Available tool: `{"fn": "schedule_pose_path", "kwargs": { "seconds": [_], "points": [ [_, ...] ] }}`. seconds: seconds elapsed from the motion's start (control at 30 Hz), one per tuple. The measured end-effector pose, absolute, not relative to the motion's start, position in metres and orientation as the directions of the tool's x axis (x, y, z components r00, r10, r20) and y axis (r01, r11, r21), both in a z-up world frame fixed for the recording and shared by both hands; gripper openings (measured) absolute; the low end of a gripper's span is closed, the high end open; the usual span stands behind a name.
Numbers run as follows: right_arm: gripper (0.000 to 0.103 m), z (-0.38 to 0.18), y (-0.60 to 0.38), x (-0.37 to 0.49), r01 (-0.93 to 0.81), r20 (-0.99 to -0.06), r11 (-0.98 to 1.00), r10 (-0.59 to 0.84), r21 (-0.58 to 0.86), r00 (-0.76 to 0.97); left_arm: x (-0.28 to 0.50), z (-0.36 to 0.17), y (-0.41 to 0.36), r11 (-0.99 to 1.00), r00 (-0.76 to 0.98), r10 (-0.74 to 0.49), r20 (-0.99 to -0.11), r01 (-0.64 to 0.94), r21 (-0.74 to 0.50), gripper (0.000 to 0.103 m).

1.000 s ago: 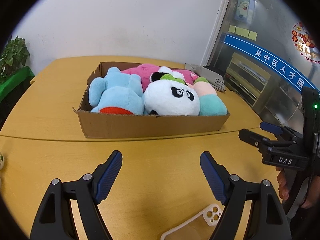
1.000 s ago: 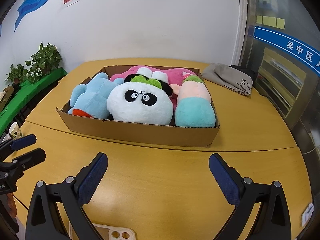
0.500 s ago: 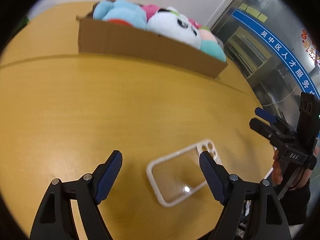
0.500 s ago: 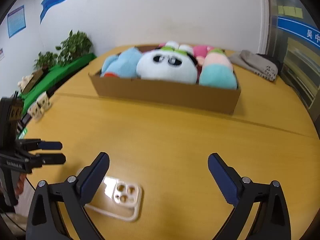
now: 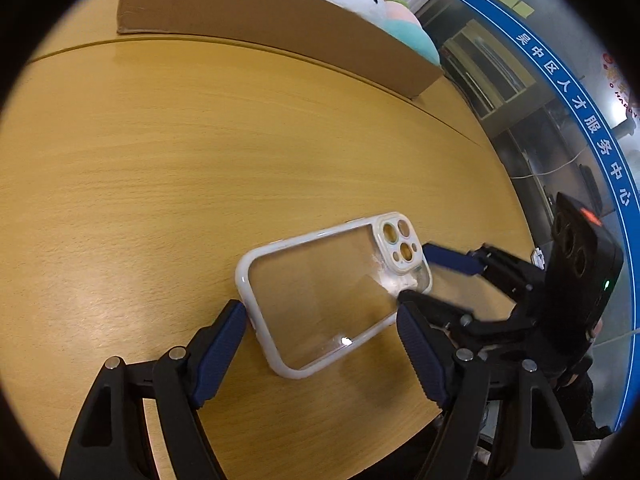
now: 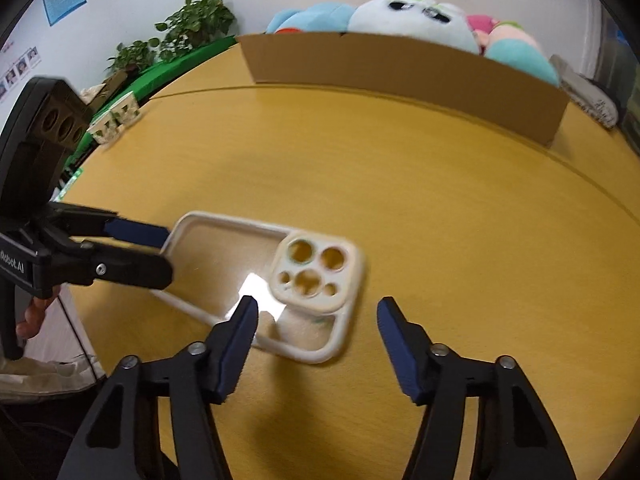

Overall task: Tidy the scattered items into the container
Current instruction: 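Move both grippers to the clear phone case and close on its sides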

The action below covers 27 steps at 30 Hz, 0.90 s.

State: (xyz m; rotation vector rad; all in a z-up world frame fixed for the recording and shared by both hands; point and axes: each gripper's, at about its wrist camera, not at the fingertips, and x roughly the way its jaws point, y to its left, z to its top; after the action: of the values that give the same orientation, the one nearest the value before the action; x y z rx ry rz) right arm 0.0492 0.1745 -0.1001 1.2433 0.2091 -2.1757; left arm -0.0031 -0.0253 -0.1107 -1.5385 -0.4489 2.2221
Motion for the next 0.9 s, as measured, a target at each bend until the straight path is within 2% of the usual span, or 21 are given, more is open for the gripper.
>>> {"fn": "schedule_pose_path", "kwargs": {
  "seconds": [0.2, 0.3, 0.4, 0.53, 0.67, 0.77, 0.8, 0.9],
  "points": [
    [0.066, -0.103, 0.183, 0.054, 0.598, -0.796, -0.769, -0.5, 0.227, -0.342, -0.008, -0.11, -0.03, -0.873, -0.335, 0.487, -0.807, -0.155, -0.462, 0.077],
    [0.077, -0.103, 0.18, 0.066, 0.687, -0.787, -0.7, -0.53, 0.197, -0.315, -0.008, -0.109, -0.033, -0.872, -0.344, 0.49, -0.801, -0.206, -0.444, 0.077],
    [0.094, -0.099, 0.181, 0.071, 0.757, -0.778, -0.641, -0.538, 0.127, -0.325, -0.003, -0.101, -0.036, -0.851, -0.346, 0.514, -0.785, -0.323, -0.414, 0.077],
    [0.101, -0.089, 0.182, 0.063, 0.853, -0.778, -0.521, -0.549, 0.033, -0.305, 0.006, -0.081, -0.028, -0.773, -0.341, 0.484, -0.806, -0.598, -0.211, 0.077],
    [0.102, -0.092, 0.168, 0.052, 0.96, -0.843, -0.272, -0.498, -0.069, -0.202, 0.007, -0.086, -0.004, -0.566, -0.277, 0.421, -0.864, -0.824, -0.011, 0.079],
    [0.101, -0.102, 0.158, 0.041, 0.99, -0.885, -0.133, -0.453, -0.056, -0.111, 0.007, -0.104, 0.01, -0.42, -0.275, 0.352, -0.894, -0.901, 0.112, 0.08],
    [0.1, -0.105, 0.156, 0.038, 0.993, -0.893, -0.109, -0.442, -0.043, -0.087, 0.006, -0.109, 0.013, -0.375, -0.274, 0.337, -0.901, -0.917, 0.138, 0.082],
    [0.095, -0.112, 0.152, 0.031, 0.999, -0.908, -0.053, -0.419, -0.01, -0.032, -0.003, -0.11, 0.011, -0.332, -0.23, 0.367, -0.901, -0.937, 0.104, 0.082]
  ]
}}
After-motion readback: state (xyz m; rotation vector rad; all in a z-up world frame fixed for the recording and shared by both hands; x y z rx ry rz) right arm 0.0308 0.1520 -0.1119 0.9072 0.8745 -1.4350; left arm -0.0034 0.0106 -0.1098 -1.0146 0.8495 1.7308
